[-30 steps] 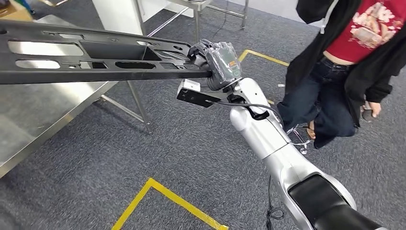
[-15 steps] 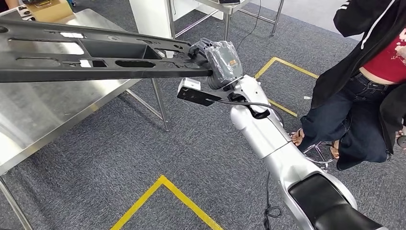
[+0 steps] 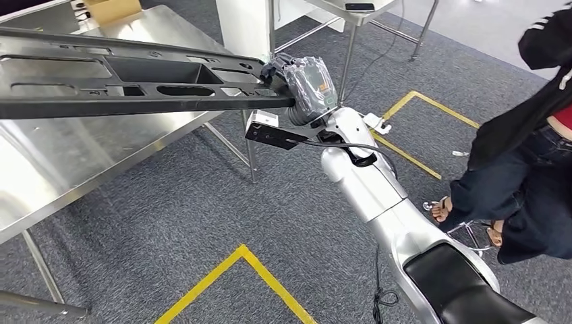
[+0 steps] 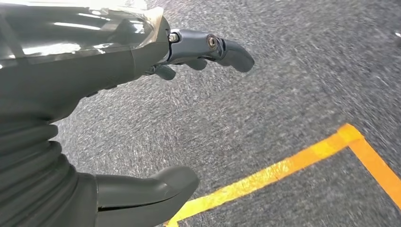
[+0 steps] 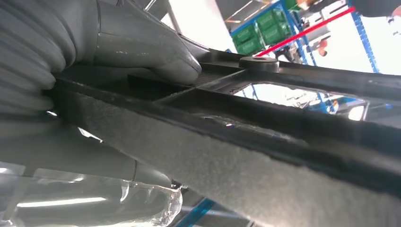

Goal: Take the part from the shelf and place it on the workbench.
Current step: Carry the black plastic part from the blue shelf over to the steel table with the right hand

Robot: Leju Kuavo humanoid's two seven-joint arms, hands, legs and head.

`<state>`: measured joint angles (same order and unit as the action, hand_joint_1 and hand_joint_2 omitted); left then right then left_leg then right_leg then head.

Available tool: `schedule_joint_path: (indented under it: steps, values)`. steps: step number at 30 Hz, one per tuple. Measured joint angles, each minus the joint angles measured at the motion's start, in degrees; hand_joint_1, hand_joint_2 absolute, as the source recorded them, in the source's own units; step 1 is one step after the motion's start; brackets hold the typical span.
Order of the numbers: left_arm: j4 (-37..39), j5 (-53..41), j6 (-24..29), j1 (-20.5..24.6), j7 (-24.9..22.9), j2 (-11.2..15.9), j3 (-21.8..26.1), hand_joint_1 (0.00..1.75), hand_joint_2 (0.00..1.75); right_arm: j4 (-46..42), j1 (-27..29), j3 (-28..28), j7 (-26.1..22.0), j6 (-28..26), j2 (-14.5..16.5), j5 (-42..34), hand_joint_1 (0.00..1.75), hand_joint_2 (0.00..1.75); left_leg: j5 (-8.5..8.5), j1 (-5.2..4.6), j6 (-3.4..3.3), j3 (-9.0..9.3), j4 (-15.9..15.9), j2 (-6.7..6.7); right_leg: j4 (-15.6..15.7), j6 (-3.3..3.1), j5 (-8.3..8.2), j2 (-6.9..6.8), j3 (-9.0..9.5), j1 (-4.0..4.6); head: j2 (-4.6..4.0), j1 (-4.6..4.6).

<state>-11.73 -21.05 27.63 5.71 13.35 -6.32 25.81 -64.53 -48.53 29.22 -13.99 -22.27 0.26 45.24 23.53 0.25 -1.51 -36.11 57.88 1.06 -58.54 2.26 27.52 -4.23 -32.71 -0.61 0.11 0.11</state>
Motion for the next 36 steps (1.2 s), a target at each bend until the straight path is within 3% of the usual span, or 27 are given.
schedule_joint_path:
  steps: [2,4,5,6,7,9,10,12,14,16,18,20,21,22,24,26,27,29,31,32,34,36]
  values:
    - [-0.01,-0.05,0.0,0.07,0.0,-0.02,0.01,0.0,1.75,-0.23,-0.03,-0.09,0.15,0.07,-0.2,0.1,1.75,1.75,-0.32,0.25,-0.8,0.57,-0.53,-0.91,-4.73,-0.19,2.28,2.05,-2.18,-0.08,0.0,0.17]
    - [-0.01,-0.08,0.0,0.19,-0.01,0.01,0.01,0.0,1.75,-0.25,0.19,-0.15,0.26,0.13,-0.48,0.11,1.75,1.75,-0.32,0.22,-1.18,0.6,-0.55,-2.06,-12.64,-0.59,5.15,3.6,-6.32,-0.12,0.0,0.27]
    - [-0.01,-0.08,0.0,0.2,-0.02,-0.01,0.01,0.0,1.75,-0.25,0.39,-0.15,0.32,0.19,-0.58,0.14,1.75,1.75,-0.3,0.21,-1.21,0.61,-0.52,-2.75,-15.43,-0.5,5.8,3.85,-8.02,-0.1,0.0,0.29]
    - [-0.01,-0.09,0.0,0.17,-0.03,-0.03,0.01,0.0,1.75,-0.25,0.54,-0.15,0.38,0.27,-0.68,0.18,1.75,1.75,-0.27,0.21,-1.21,0.61,-0.48,-3.44,-16.04,-0.18,5.48,3.98,-8.71,-0.09,0.0,0.3]
    - [-0.01,-0.09,0.0,0.12,-0.05,-0.05,0.02,0.0,1.75,-0.28,0.6,-0.16,0.43,0.35,-0.77,0.25,1.75,1.75,-0.25,0.21,-1.17,0.63,-0.41,-4.16,-14.24,0.26,4.22,4.14,-8.21,-0.09,0.0,0.3]
    - [-0.01,-0.09,0.01,0.07,-0.07,-0.09,0.02,0.0,1.75,-0.44,0.55,-0.17,0.45,0.49,-0.94,0.38,1.75,1.75,-0.07,0.16,-0.91,0.55,-0.1,-5.45,-6.16,1.06,0.45,5.32,-4.96,-0.34,0.0,0.32]
    - [-0.01,-0.09,0.02,0.07,-0.07,-0.09,0.02,0.0,1.75,-0.55,0.5,-0.17,0.45,0.56,-0.97,0.41,1.75,1.75,0.09,0.06,-0.68,0.41,0.14,-6.02,-2.69,1.1,-1.04,5.94,-3.41,-0.46,0.0,0.31]
    - [-0.01,-0.08,0.05,0.03,-0.07,-0.08,0.02,0.0,1.75,-0.71,0.46,-0.14,0.45,0.67,-0.9,0.43,1.75,1.75,0.3,-0.06,-0.17,0.09,0.44,-6.84,0.06,0.55,-2.15,6.47,-2.15,-0.53,0.0,0.27]
    - [-0.01,-0.06,0.09,-0.16,-0.08,0.04,0.03,0.0,1.75,-0.83,0.36,-0.1,0.48,0.78,-0.74,0.44,1.75,1.75,0.39,0.16,0.43,-0.08,0.44,-7.34,0.18,-0.33,-2.33,5.63,-1.95,-0.61,0.0,0.27]
    - [0.01,-0.03,0.14,-0.35,-0.09,0.1,0.04,0.0,1.75,-0.94,0.11,-0.08,0.55,0.88,-0.51,0.5,1.75,1.75,1.59,0.22,1.14,-0.9,2.15,-5.68,0.46,-1.15,-2.45,4.87,-1.64,-0.92,0.0,0.1]
    - [0.02,-0.03,0.14,-0.36,-0.09,0.09,0.04,0.0,1.75,-1.05,-0.02,-0.06,0.58,0.99,-0.37,0.49,1.75,1.75,4.78,0.29,1.78,-3.8,8.17,-2.76,0.59,-1.72,-2.36,4.1,-1.38,-0.93,0.0,-0.15]
    - [0.02,-0.04,0.13,-0.34,-0.09,0.1,0.04,0.0,1.75,-1.08,0.0,-0.05,0.59,1.16,-0.39,0.44,1.75,1.75,7.36,0.63,2.25,-7.47,15.05,-1.49,0.58,-1.99,-2.2,3.18,-1.25,-0.78,0.0,-0.2]
    - [0.02,-0.04,0.13,-0.36,-0.09,0.1,0.05,0.0,1.75,-1.08,0.02,-0.04,0.61,1.27,-0.4,0.43,1.75,1.75,7.29,0.75,2.37,-8.32,16.32,-1.31,0.58,-2.06,-2.12,2.69,-1.2,-0.75,0.0,-0.21]
    - [0.02,-0.06,0.13,-0.38,-0.1,0.13,0.05,0.0,1.75,-1.09,0.02,-0.04,0.65,1.38,-0.41,0.44,1.75,1.75,6.22,0.85,2.42,-8.05,15.43,-1.15,0.57,-2.06,-2.03,2.24,-1.11,-0.74,0.0,-0.21]
    - [0.02,-0.09,0.13,-0.38,-0.1,0.23,0.07,0.0,1.75,-1.19,-0.01,-0.04,0.72,1.54,-0.43,0.44,1.75,1.75,2.42,0.88,2.2,-4.32,8.04,0.25,0.57,-1.83,-1.75,1.39,-0.76,-0.7,0.0,-0.21]
    - [0.02,-0.11,0.13,-0.24,-0.09,0.3,0.07,0.0,1.75,-1.38,-0.14,-0.07,0.75,1.63,-0.47,0.41,1.75,1.75,0.27,0.53,1.65,-0.92,1.7,1.64,0.56,-1.3,-1.39,0.62,-0.44,-0.27,0.0,-0.15]
    - [0.02,-0.12,0.13,-0.17,-0.09,0.31,0.07,0.0,1.75,-1.47,-0.22,-0.07,0.76,1.67,-0.49,0.39,1.75,1.75,0.18,0.31,1.35,-0.36,0.6,1.82,0.6,-1.03,-1.25,0.23,-0.3,-0.08,0.0,-0.09]
    - [0.01,-0.13,0.13,-0.13,-0.09,0.31,0.07,0.0,1.75,-1.61,-0.34,-0.07,0.77,1.71,-0.49,0.37,1.75,1.75,0.14,0.04,0.64,-0.33,0.4,0.65,0.77,-0.43,-1.03,-0.6,-0.05,0.15,0.0,0.01]
    - [0.01,-0.14,0.14,-0.17,-0.09,0.24,0.07,0.0,1.75,-1.75,-0.4,-0.08,0.78,1.75,-0.55,0.35,1.75,1.75,-0.21,0.14,-0.21,0.01,-0.12,-0.31,-0.58,-0.03,-0.06,0.38,-0.53,0.09,0.0,0.08]
    - [0.0,-0.15,0.14,-0.15,-0.09,0.22,0.09,0.0,1.75,-1.79,-0.42,-0.09,0.79,1.78,-0.62,0.35,1.75,1.75,-0.4,0.26,-0.6,0.19,-0.38,-0.76,-2.86,-0.12,1.1,1.48,-1.56,0.05,0.0,0.17]
    - [-0.01,-0.19,0.13,-0.05,-0.1,0.21,0.15,0.0,1.75,-1.8,-0.25,-0.12,0.79,1.81,-0.88,0.27,1.75,1.75,-0.47,0.33,-1.01,0.22,-0.46,-1.86,-10.51,-0.61,4.16,3.39,-5.35,-0.1,0.0,0.3]
    - [0.01,-0.2,0.12,-0.02,-0.1,0.15,0.25,0.0,1.75,-1.79,0.1,-0.13,0.8,1.82,-1.1,0.18,1.75,1.75,-0.45,0.3,-1.06,0.21,-0.4,-3.24,-15.91,-0.45,5.51,3.88,-8.39,-0.06,0.0,0.36]
